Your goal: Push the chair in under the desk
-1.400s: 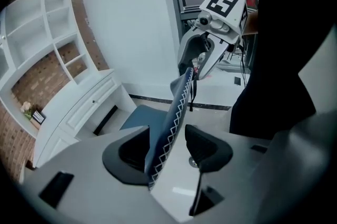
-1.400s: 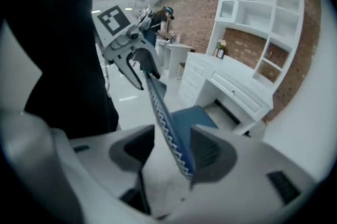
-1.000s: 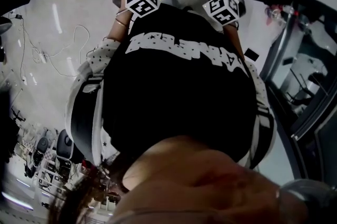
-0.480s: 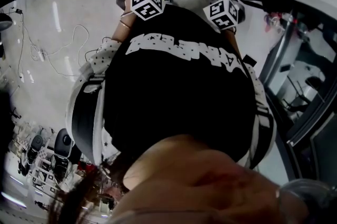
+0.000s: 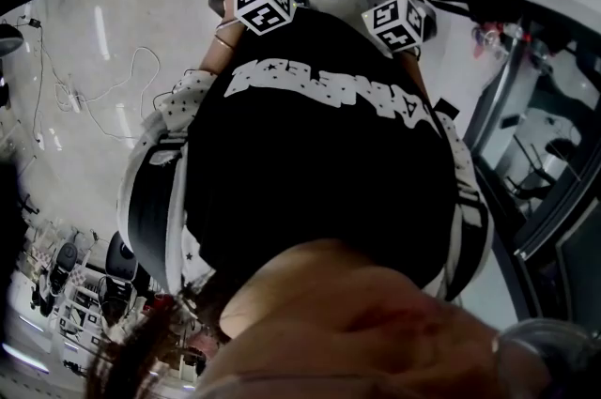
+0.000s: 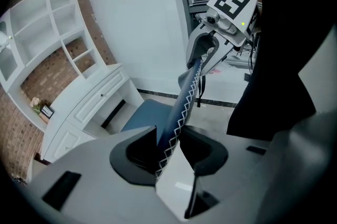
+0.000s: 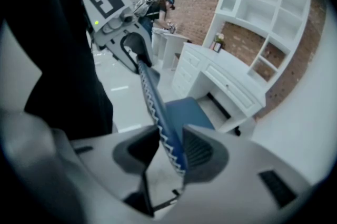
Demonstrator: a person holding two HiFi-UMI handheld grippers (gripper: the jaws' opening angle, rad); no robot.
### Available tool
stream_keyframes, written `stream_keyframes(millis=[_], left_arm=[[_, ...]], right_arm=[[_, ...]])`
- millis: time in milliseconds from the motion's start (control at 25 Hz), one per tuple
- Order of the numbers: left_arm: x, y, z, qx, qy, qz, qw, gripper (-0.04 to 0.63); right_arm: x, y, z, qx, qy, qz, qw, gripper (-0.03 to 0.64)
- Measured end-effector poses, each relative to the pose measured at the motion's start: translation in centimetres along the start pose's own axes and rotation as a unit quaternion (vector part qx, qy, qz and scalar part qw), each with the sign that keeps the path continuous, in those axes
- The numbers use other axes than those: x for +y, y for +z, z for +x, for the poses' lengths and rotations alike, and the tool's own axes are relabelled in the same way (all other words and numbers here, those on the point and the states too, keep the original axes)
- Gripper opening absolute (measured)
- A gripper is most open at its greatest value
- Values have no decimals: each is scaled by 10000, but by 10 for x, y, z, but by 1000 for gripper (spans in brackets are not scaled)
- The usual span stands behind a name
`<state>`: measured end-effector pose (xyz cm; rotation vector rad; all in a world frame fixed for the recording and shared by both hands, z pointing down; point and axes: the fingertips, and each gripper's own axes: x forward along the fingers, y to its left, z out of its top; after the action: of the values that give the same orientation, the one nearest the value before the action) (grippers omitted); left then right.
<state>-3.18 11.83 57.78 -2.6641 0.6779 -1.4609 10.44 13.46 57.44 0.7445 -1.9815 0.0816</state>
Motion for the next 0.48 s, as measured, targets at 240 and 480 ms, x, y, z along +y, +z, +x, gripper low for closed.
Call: stream_keyframes(millis=[240, 480], left_arm=[[1, 0, -1, 0, -79, 32, 10000, 166], [3, 0, 1, 1, -87, 46, 10000, 166]], right_arm=[[0, 2, 2, 29, 1, 8, 10000, 152], [-2, 2, 6, 92, -17, 26, 10000, 152]])
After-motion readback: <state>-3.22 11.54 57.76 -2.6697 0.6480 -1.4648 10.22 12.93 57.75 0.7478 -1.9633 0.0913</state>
